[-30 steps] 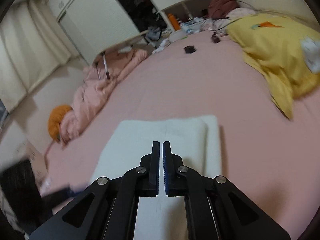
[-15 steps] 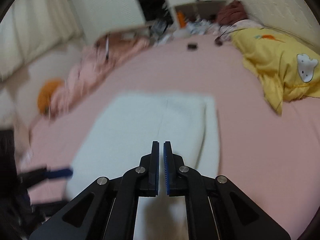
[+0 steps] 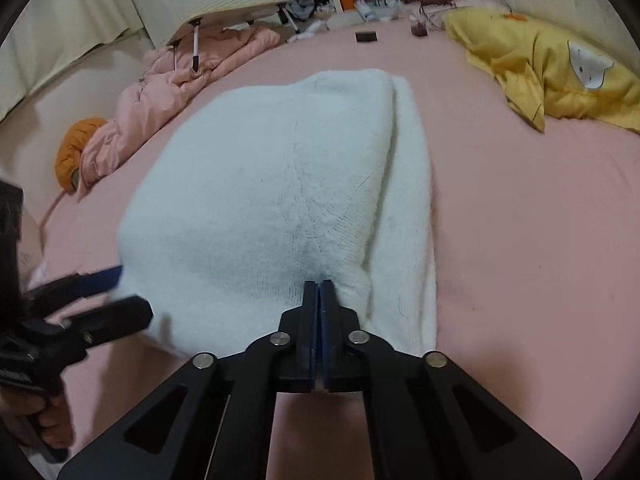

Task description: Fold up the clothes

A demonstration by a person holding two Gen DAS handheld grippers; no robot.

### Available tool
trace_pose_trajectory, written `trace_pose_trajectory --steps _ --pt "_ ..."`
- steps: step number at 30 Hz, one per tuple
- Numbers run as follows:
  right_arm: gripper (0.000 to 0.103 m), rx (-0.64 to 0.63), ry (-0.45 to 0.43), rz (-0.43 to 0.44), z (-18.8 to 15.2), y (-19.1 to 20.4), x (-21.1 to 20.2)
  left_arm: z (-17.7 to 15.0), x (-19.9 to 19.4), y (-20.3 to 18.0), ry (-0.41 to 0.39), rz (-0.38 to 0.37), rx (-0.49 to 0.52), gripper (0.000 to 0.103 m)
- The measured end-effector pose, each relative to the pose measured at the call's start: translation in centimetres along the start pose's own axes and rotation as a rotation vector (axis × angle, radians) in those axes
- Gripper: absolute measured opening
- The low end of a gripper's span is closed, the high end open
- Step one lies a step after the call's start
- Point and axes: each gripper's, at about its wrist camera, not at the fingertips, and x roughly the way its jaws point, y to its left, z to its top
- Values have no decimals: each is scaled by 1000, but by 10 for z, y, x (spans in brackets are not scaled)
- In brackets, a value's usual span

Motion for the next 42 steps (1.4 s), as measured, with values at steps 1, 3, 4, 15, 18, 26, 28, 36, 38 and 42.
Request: trace_pose_trajectory --steps 1,3,4,15,18,26,28,36,38,42 --pt "0 -30 3 -30 3 6 -1 1 -6 -2 -6 12 6 89" --pt "3 -33 -1 -43 8 14 -15 0 -28 -4 -47 53 11 89" --pt "3 2 -18 -29 10 14 -31 -1 -42 -3 -72 88 6 89" --pt "103 -21 -159 -234 -20 84 -173 -63 -177 -4 -156 348 -157 89" --pt "103 -22 -165 -237 -31 98 -196 -80 -189 -16 -166 336 -151 89" --pt "103 -44 -205 -264 -46 110 -238 -96 -223 -43 -217 319 -137 89" --pt "103 -48 -213 -267 -50 115 -246 -98 -229 -48 -216 327 -135 89" --pt "103 -64 -238 -256 -60 124 -266 -104 -255 -69 -235 359 -152 89" --pt "103 -56 -248 -257 -61 123 -270 -104 -261 -74 -237 388 -140 90" --pt "103 -42 -259 -261 -64 123 -275 -105 -265 -82 -235 435 -113 94"
